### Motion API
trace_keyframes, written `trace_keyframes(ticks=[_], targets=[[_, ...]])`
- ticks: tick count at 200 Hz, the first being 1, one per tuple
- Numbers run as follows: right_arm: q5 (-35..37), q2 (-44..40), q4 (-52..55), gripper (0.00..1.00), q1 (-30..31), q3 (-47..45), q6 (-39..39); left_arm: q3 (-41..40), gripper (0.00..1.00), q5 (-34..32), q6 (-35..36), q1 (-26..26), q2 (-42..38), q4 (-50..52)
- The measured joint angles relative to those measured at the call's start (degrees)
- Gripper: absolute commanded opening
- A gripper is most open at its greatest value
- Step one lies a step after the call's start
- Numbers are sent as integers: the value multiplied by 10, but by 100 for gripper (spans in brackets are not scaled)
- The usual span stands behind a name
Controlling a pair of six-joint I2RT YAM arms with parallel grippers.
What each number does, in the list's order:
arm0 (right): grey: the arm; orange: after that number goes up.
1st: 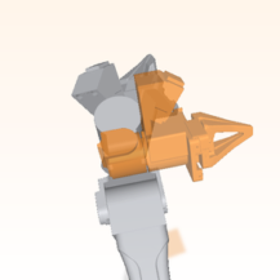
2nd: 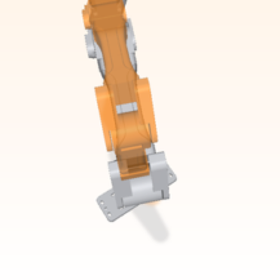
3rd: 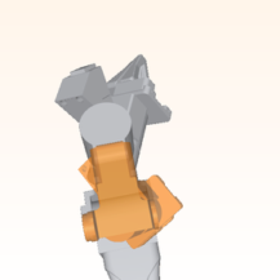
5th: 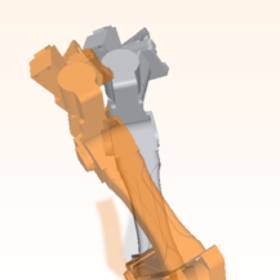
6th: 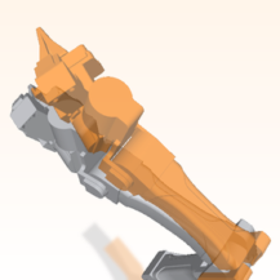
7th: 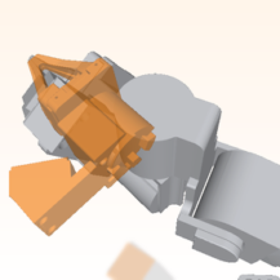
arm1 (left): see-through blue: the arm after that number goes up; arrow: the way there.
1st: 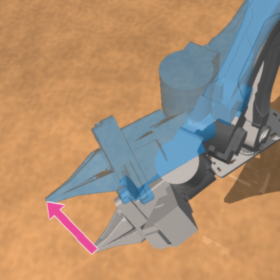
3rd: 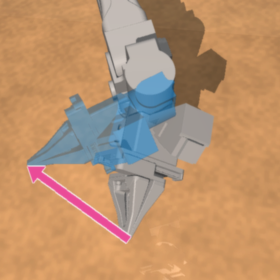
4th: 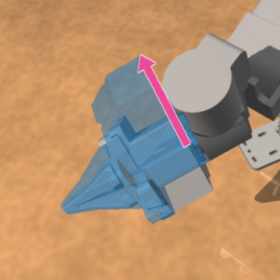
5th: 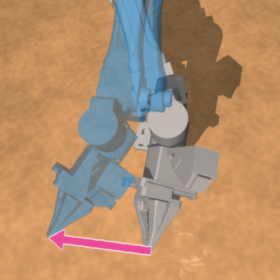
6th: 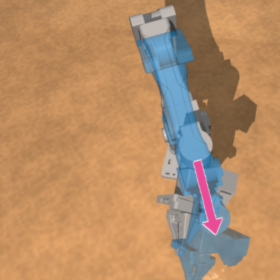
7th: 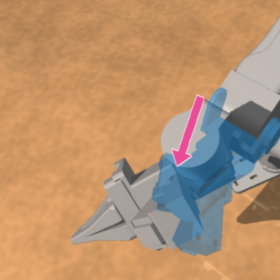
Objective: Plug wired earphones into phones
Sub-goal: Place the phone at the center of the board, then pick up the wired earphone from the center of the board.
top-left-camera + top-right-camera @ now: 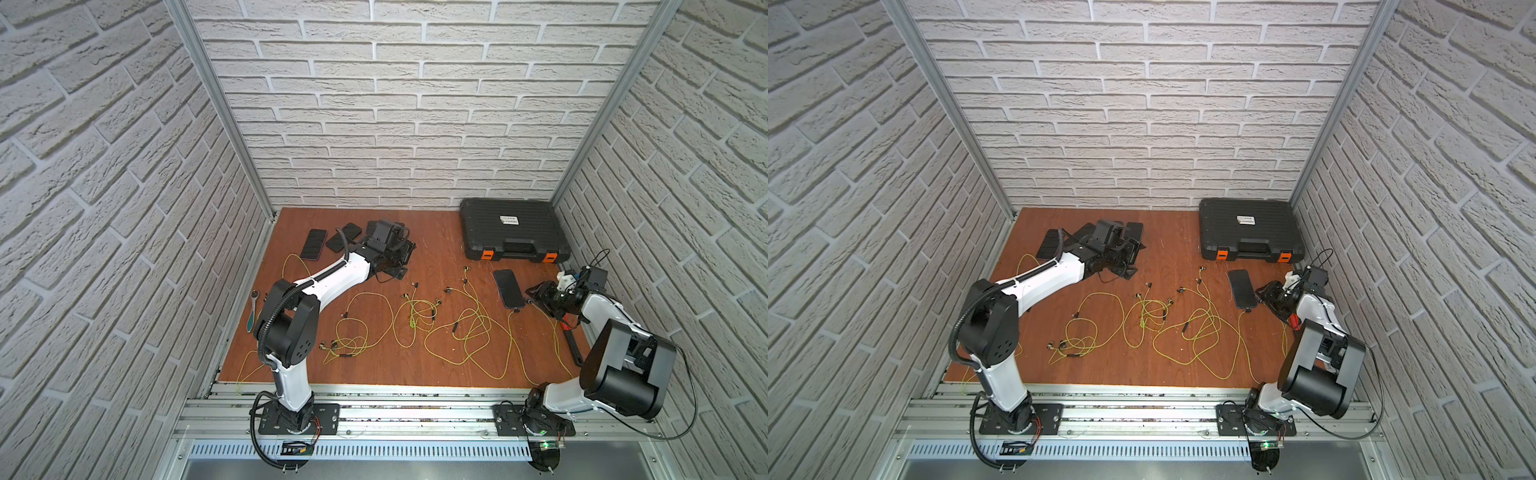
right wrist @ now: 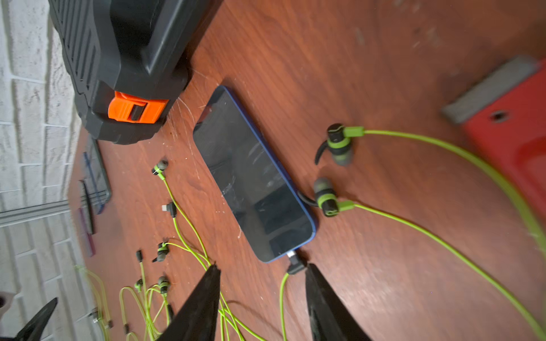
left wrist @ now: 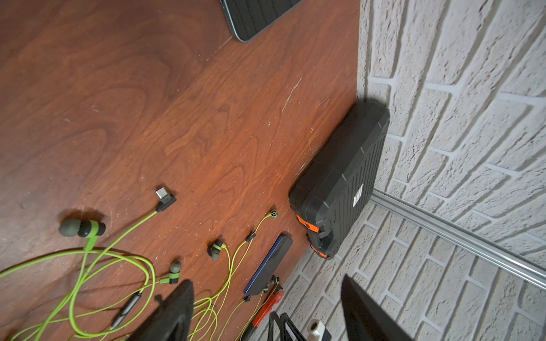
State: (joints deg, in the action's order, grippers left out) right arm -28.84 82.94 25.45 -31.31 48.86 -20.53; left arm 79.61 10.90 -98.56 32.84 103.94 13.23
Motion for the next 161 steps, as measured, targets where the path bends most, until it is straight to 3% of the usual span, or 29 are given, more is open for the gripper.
trace_keyframes(ticks=[23, 50, 66, 87, 121, 161], targets=[[64, -17, 63, 40, 59, 66, 23, -1, 77, -2, 13, -4, 0, 1], [138, -8, 109, 34, 224, 152, 39, 6, 76, -3, 46, -10, 2, 8], [179, 33, 128, 33, 324, 194, 43, 12, 75, -1, 71, -12, 4, 10], [223, 117, 153, 32, 408, 241, 44, 16, 74, 3, 106, -14, 4, 15], [285, 250, 176, 28, 459, 296, 42, 15, 74, 8, 165, -18, 3, 34], [339, 308, 191, 26, 458, 325, 38, -7, 73, 1, 200, -29, -26, 40]])
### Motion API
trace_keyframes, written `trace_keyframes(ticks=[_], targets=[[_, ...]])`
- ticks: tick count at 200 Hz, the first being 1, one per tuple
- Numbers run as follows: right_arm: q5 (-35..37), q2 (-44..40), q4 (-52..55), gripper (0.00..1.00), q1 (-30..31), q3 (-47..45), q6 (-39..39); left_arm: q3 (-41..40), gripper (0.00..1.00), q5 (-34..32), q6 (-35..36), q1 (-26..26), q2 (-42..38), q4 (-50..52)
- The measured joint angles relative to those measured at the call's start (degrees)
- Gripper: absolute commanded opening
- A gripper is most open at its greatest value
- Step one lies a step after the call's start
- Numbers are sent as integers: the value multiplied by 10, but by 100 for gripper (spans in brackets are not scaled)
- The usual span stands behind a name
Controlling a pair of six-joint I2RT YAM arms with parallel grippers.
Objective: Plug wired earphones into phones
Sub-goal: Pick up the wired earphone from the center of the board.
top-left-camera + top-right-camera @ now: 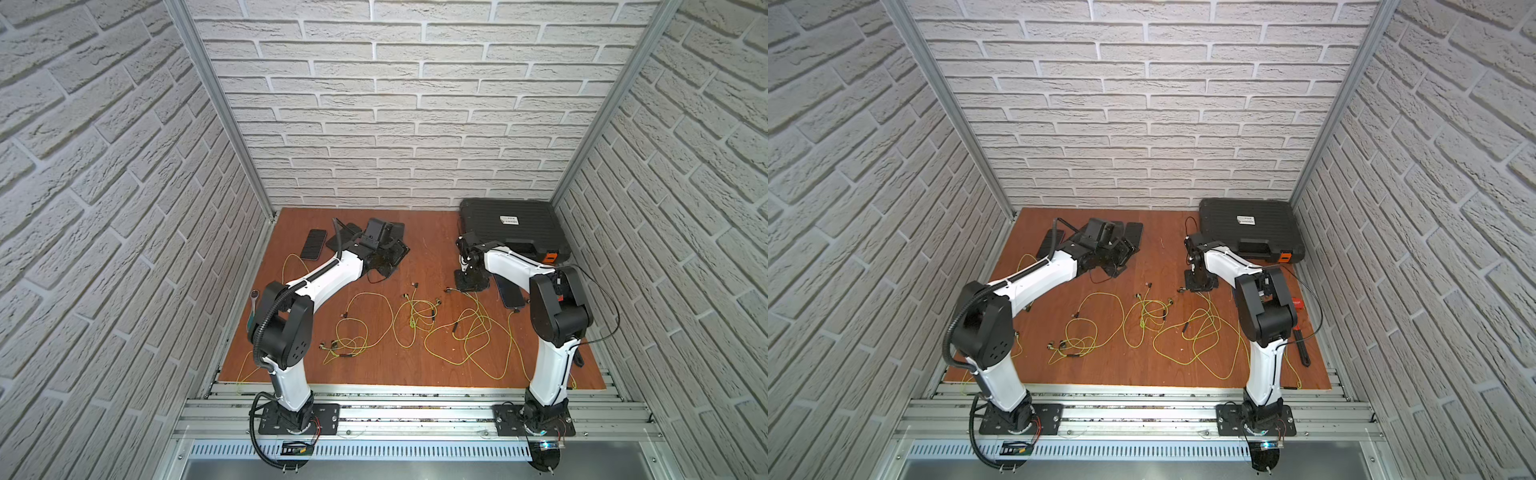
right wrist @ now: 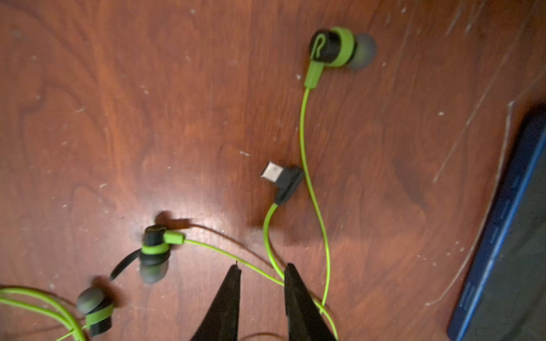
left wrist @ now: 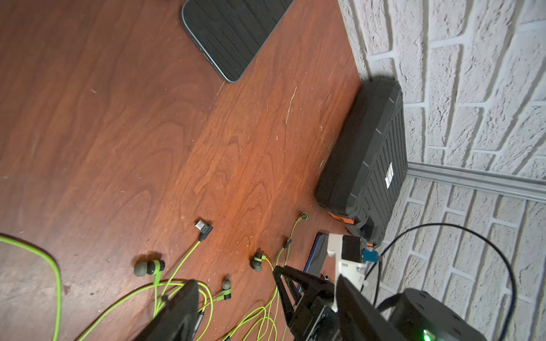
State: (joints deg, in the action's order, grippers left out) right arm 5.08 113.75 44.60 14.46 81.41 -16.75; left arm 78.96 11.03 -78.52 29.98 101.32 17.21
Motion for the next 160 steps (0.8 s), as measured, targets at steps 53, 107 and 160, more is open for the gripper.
trace_keyframes(ticks=[53, 107, 160], targets=[[15, 32, -20, 15, -1, 18, -4, -6, 72, -5, 19, -6, -14, 2], [6, 21, -29, 6, -2, 5, 10, -6, 48, 24, 33, -6, 0, -48], [-57, -111, -9, 6, 1, -21, 53, -7, 45, 68, 40, 17, 63, -138]])
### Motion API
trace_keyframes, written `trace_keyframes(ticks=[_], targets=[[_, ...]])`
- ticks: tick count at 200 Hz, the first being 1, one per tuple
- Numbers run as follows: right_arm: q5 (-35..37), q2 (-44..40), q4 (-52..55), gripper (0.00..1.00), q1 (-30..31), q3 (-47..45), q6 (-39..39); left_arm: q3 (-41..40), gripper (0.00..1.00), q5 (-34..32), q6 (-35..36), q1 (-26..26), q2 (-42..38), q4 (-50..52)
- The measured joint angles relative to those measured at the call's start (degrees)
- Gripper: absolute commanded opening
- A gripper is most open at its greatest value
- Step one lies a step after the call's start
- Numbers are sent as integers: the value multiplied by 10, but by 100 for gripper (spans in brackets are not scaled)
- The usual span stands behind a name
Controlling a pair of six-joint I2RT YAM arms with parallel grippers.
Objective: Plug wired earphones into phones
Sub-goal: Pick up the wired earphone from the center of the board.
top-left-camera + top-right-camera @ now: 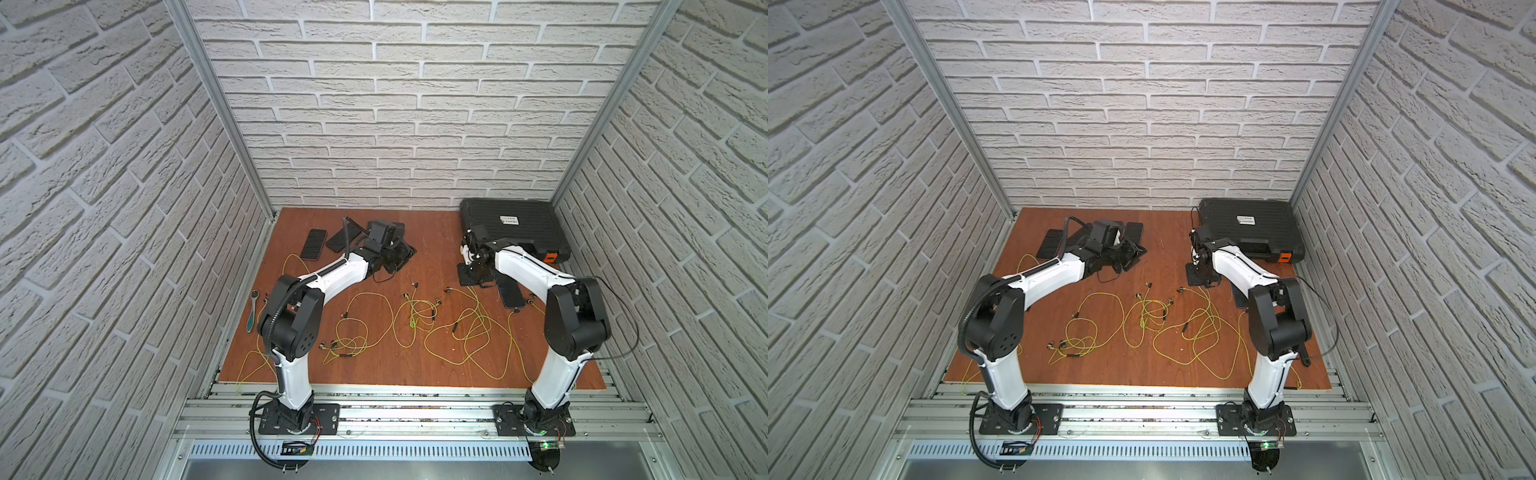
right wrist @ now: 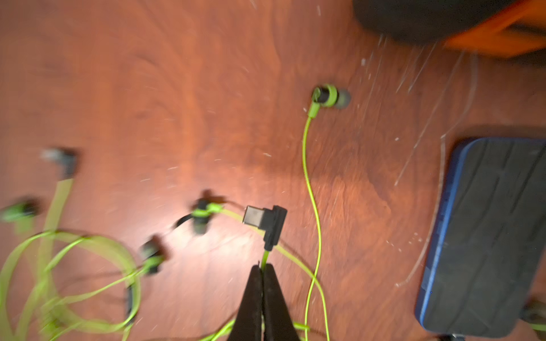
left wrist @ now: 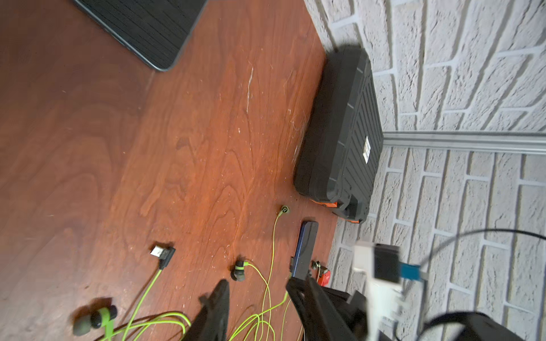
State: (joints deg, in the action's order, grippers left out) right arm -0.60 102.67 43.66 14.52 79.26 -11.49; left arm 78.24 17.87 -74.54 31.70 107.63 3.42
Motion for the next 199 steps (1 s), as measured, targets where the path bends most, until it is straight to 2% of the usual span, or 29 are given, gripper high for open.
trace_keyframes(ticks=[45, 80, 115, 172, 199], targets=[[-88, -63, 2, 6, 36, -11, 14, 0, 50, 46, -5, 35, 38, -75], [-138, -66, -2, 6, 59, -27, 3, 0, 45, 67, -9, 47, 47, -90], [-148, -66, -22, 6, 60, -28, -17, 1, 37, 71, -11, 51, 47, -94], [-147, -64, -47, 6, 60, -28, -34, 0, 35, 77, -12, 63, 47, -96], [-140, -64, -49, 6, 60, -28, -40, 0, 29, 81, -13, 66, 47, -98]])
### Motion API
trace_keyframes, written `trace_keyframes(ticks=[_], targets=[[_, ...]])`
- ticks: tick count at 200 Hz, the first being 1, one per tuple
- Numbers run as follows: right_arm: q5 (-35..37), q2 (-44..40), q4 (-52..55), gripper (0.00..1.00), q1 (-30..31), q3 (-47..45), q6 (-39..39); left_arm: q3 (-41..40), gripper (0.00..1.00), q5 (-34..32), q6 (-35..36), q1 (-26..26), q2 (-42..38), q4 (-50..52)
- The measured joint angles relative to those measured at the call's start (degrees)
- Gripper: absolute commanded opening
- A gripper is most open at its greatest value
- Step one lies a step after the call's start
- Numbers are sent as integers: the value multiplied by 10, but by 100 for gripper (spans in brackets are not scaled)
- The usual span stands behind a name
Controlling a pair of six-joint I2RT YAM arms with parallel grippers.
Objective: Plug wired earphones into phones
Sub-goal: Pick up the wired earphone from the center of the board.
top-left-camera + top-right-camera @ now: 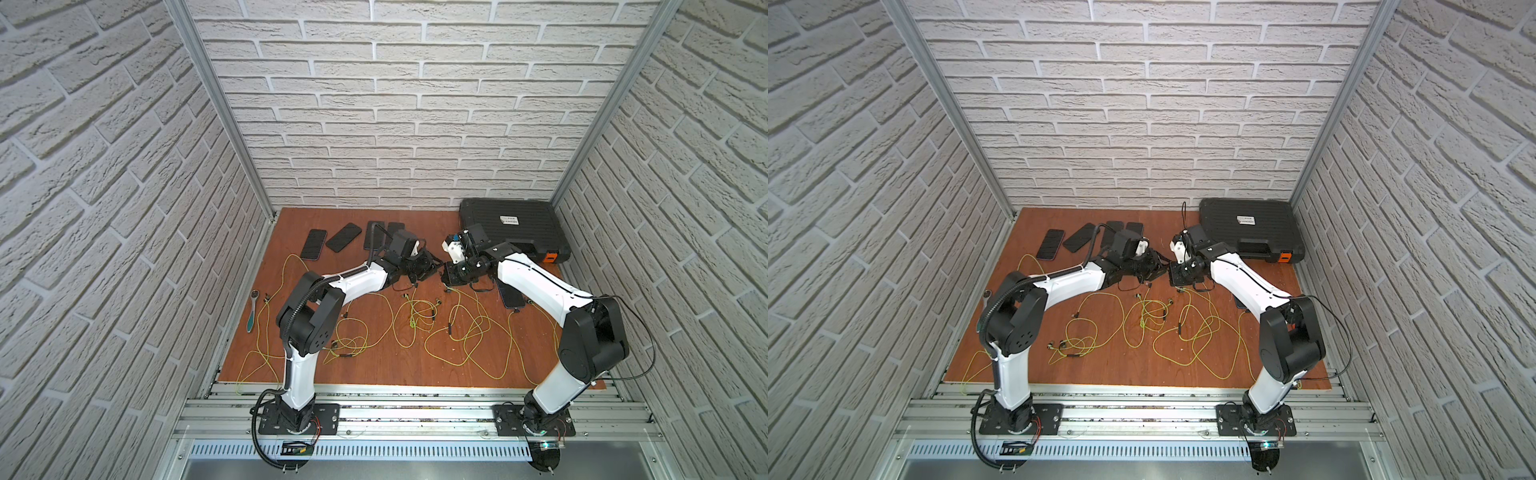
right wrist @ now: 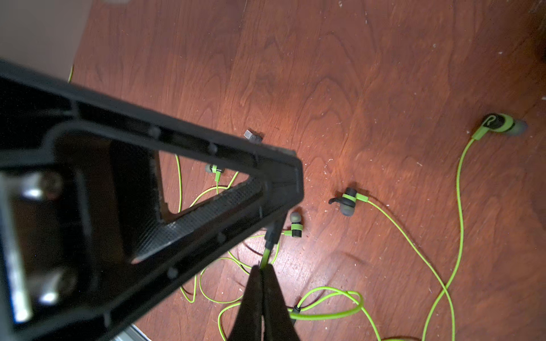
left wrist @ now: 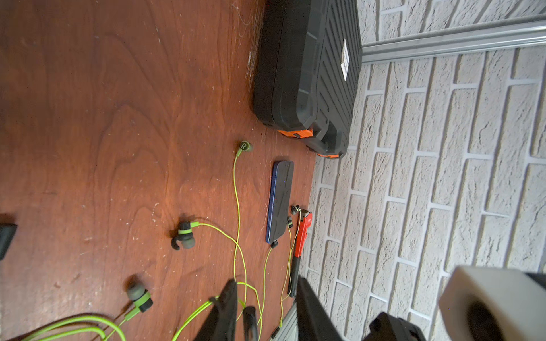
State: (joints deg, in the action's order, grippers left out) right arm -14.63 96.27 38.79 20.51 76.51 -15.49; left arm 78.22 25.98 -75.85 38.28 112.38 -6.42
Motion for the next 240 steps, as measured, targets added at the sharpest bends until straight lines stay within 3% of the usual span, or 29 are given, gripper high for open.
trace_keyframes(ticks=[80, 91, 112, 127, 168, 187, 203, 240], targets=[[14, 9, -7, 6, 0, 2, -11, 0, 9, 3, 0, 0, 0, 14], [16, 9, -8, 6, 0, 2, -12, 0, 10, 3, 0, 0, 0, 17], [19, 9, -9, 6, 0, 2, -16, 0, 24, 5, 0, 0, 0, 19], [20, 9, -9, 6, 0, 3, -17, 0, 25, 6, -2, 0, 0, 20], [22, 9, -9, 6, 0, 4, -17, 0, 12, 10, -2, 0, 0, 21], [22, 9, -11, 6, 0, 4, -18, 0, 1, 11, -3, 0, 0, 22], [22, 9, -12, 6, 0, 4, -19, 0, 0, 11, -2, 0, 0, 22], [-15, 8, -20, 36, -22, 2, -27, 0, 0, 11, 5, -1, 0, 21]])
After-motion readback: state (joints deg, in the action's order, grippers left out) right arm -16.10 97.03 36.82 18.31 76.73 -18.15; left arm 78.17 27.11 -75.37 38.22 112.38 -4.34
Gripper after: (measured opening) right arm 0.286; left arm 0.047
